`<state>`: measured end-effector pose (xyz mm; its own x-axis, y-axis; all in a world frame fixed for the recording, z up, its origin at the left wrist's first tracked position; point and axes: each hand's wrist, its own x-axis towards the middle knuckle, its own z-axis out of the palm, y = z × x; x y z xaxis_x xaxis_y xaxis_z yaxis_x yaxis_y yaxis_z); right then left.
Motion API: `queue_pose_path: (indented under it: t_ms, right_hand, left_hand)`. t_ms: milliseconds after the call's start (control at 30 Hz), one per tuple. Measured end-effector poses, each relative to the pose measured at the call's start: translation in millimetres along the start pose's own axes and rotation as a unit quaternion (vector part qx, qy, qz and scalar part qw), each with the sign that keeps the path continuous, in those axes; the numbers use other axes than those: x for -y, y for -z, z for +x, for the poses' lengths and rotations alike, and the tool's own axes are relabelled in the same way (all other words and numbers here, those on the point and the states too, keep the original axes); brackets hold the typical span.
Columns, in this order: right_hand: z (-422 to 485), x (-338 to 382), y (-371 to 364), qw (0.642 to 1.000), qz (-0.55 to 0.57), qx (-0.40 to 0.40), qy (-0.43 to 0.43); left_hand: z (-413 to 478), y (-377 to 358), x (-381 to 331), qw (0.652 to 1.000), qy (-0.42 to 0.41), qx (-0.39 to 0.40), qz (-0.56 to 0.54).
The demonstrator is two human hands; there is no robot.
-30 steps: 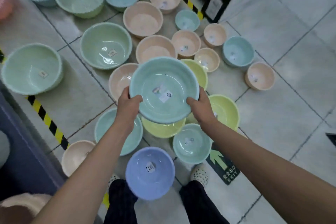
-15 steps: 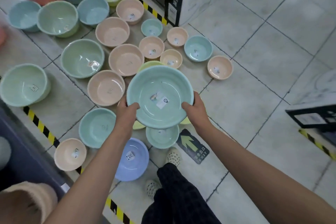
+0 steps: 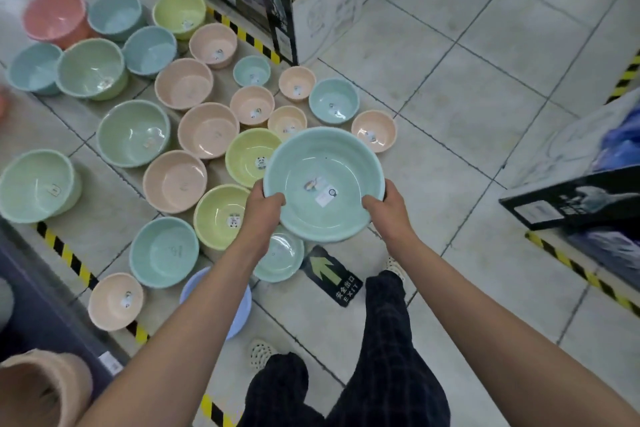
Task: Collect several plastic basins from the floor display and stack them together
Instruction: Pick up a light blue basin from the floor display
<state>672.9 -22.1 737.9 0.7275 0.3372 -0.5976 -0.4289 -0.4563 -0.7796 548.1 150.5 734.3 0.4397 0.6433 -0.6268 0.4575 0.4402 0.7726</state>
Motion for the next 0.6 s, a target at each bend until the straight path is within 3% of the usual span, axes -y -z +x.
queue_pose_path:
  t_ms: [300,600]
  right_hand:
    - [118.9,60.3,136.2,0.997,-0.065,0.036,-0.019]
    - [246.1,92.5,189.3,0.988,-0.132,0.06,-0.047]
  left_hand:
    - [23.8,-171.9,-48.6,0.999,0.033,-0.038,-0.015]
    - [114.2,-265.6,-73.6,0.996,0.058,-0.052,-0.052]
